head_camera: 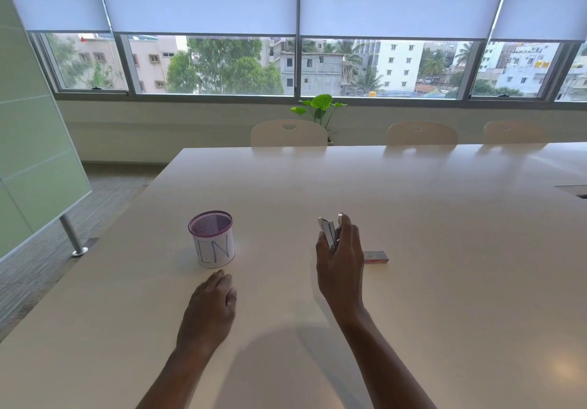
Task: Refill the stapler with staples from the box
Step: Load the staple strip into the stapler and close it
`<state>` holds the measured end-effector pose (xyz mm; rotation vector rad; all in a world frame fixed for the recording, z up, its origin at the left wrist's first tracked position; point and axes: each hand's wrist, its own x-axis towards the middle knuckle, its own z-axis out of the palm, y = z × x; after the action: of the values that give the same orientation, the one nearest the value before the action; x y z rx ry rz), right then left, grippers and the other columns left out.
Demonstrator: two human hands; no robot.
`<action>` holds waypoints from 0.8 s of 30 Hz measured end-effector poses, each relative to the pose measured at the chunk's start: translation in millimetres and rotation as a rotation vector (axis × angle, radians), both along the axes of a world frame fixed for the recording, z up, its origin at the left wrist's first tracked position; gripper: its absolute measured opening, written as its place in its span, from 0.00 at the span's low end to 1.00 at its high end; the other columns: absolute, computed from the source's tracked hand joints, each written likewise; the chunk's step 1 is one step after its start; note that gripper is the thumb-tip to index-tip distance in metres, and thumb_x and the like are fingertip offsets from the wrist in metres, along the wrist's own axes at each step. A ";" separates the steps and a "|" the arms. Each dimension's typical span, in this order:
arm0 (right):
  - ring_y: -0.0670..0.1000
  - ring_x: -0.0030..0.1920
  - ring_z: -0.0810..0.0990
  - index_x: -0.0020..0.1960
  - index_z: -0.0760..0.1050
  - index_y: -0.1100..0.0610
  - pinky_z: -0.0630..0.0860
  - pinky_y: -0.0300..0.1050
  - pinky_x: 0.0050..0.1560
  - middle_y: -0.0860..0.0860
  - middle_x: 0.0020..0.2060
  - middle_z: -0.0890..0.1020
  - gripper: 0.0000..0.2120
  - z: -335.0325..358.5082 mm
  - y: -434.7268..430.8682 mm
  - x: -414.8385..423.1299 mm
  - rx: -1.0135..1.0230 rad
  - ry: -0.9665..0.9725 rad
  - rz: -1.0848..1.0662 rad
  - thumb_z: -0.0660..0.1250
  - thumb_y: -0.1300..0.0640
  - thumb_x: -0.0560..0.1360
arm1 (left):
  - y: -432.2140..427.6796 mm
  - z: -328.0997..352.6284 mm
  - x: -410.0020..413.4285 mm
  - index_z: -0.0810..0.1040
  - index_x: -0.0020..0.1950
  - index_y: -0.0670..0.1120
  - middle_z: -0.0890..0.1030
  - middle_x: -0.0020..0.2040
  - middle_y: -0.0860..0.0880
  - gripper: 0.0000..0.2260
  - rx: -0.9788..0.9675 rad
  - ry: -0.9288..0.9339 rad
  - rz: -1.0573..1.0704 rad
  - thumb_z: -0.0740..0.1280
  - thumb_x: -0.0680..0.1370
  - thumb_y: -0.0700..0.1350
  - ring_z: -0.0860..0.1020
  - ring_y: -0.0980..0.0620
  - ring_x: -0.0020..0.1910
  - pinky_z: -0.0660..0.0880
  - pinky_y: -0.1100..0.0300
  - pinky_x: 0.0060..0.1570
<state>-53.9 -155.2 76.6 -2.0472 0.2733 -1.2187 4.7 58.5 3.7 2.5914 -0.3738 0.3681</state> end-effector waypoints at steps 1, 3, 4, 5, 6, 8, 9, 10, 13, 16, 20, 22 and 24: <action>0.50 0.45 0.73 0.68 0.67 0.60 0.64 0.36 0.39 0.58 0.52 0.77 0.19 -0.8 -0.1 0.0 -0.006 0.001 0.000 0.63 0.58 0.78 | 0.1 0.1 -0.3 0.76 0.66 0.41 0.74 0.70 0.42 0.15 -0.005 0.005 0.003 0.63 0.80 0.42 0.70 0.47 0.71 0.63 0.54 0.70; 0.54 0.47 0.77 0.68 0.68 0.61 0.65 0.36 0.42 0.58 0.53 0.79 0.20 -2.8 -2.0 0.6 -0.009 0.029 -0.004 0.64 0.57 0.78 | 0.0 0.5 -0.7 0.75 0.67 0.41 0.74 0.71 0.42 0.16 -0.009 0.007 0.002 0.63 0.80 0.43 0.69 0.47 0.71 0.63 0.54 0.70; 0.56 0.49 0.79 0.68 0.68 0.62 0.68 0.38 0.44 0.59 0.53 0.80 0.20 -3.1 -3.4 0.9 -0.006 0.055 -0.004 0.65 0.56 0.78 | -0.1 0.7 -1.0 0.75 0.67 0.41 0.74 0.71 0.42 0.16 -0.009 0.005 0.000 0.63 0.80 0.43 0.69 0.47 0.71 0.63 0.54 0.70; 0.59 0.49 0.81 0.68 0.69 0.62 0.72 0.41 0.47 0.59 0.52 0.82 0.21 -2.7 -5.1 0.8 -0.003 0.091 -0.001 0.65 0.55 0.78 | -0.1 1.1 -1.4 0.76 0.66 0.41 0.74 0.71 0.43 0.16 -0.010 0.004 0.002 0.63 0.80 0.43 0.70 0.47 0.71 0.63 0.54 0.70; 0.60 0.47 0.83 0.68 0.68 0.62 0.76 0.45 0.47 0.59 0.48 0.84 0.22 -1.8 -6.9 0.5 0.005 0.138 0.010 0.65 0.52 0.77 | 0.0 1.4 -1.6 0.76 0.66 0.41 0.74 0.70 0.43 0.15 -0.013 0.003 0.005 0.63 0.80 0.43 0.70 0.47 0.71 0.63 0.54 0.70; 0.61 0.38 0.84 0.65 0.68 0.61 0.80 0.52 0.42 0.57 0.38 0.84 0.23 -1.1 -10.7 0.2 0.027 0.264 0.040 0.64 0.49 0.76 | 0.2 1.6 -1.6 0.76 0.66 0.42 0.74 0.70 0.43 0.15 -0.015 0.003 0.007 0.63 0.80 0.43 0.70 0.47 0.71 0.63 0.55 0.70; 0.62 0.36 0.84 0.62 0.69 0.60 0.80 0.54 0.39 0.57 0.36 0.84 0.21 -1.7 -12.6 0.3 0.032 0.331 0.042 0.64 0.49 0.75 | 0.2 1.7 -1.8 0.76 0.66 0.42 0.74 0.71 0.43 0.16 -0.017 0.005 0.007 0.63 0.80 0.43 0.70 0.47 0.71 0.63 0.54 0.70; 0.62 0.35 0.83 0.57 0.71 0.60 0.81 0.54 0.37 0.57 0.35 0.84 0.18 -2.9 -13.7 0.4 0.026 0.400 0.035 0.64 0.48 0.74 | 0.2 1.7 -1.7 0.76 0.67 0.42 0.73 0.71 0.43 0.16 -0.019 0.006 0.007 0.63 0.80 0.43 0.70 0.47 0.71 0.63 0.55 0.70; 0.61 0.37 0.83 0.44 0.71 0.58 0.76 0.47 0.36 0.57 0.36 0.83 0.14 -8.8 -13.5 -0.1 -0.062 0.593 -0.012 0.64 0.46 0.72 | 0.2 1.9 -1.7 0.76 0.66 0.42 0.73 0.71 0.43 0.15 -0.020 0.005 0.008 0.63 0.80 0.44 0.70 0.48 0.71 0.63 0.55 0.70; 0.62 0.42 0.81 0.41 0.70 0.57 0.68 0.45 0.36 0.57 0.40 0.82 0.14 -16.4 -8.4 2.1 -0.108 0.684 -0.011 0.65 0.46 0.71 | 0.0 1.2 -1.0 0.76 0.66 0.42 0.73 0.71 0.43 0.15 -0.019 0.001 0.005 0.63 0.80 0.44 0.70 0.47 0.71 0.63 0.55 0.70; 0.63 0.46 0.81 0.40 0.69 0.56 0.68 0.45 0.39 0.58 0.42 0.82 0.14 -24.7 -3.2 5.9 -0.104 0.771 0.049 0.64 0.46 0.72 | -0.1 0.4 0.0 0.76 0.66 0.43 0.73 0.71 0.43 0.15 -0.023 0.003 0.010 0.63 0.80 0.44 0.69 0.48 0.71 0.63 0.55 0.70; 0.63 0.47 0.80 0.38 0.67 0.56 0.67 0.45 0.39 0.58 0.42 0.80 0.14 -27.0 -1.4 7.7 -0.117 0.825 0.079 0.65 0.46 0.71 | -0.1 0.0 0.1 0.76 0.66 0.43 0.73 0.71 0.44 0.15 -0.019 0.000 0.010 0.63 0.80 0.44 0.70 0.48 0.71 0.63 0.55 0.70; 0.63 0.47 0.80 0.36 0.65 0.55 0.67 0.44 0.39 0.56 0.39 0.77 0.15 -27.5 -0.1 8.6 -0.126 0.866 0.094 0.66 0.46 0.71 | -0.1 0.2 0.8 0.76 0.65 0.43 0.73 0.71 0.43 0.15 -0.022 0.002 0.010 0.63 0.79 0.44 0.70 0.47 0.71 0.63 0.55 0.70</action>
<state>-45.3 -155.3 49.1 -2.5635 0.4965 -0.2305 5.4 58.3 3.9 2.5725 -0.3545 0.3706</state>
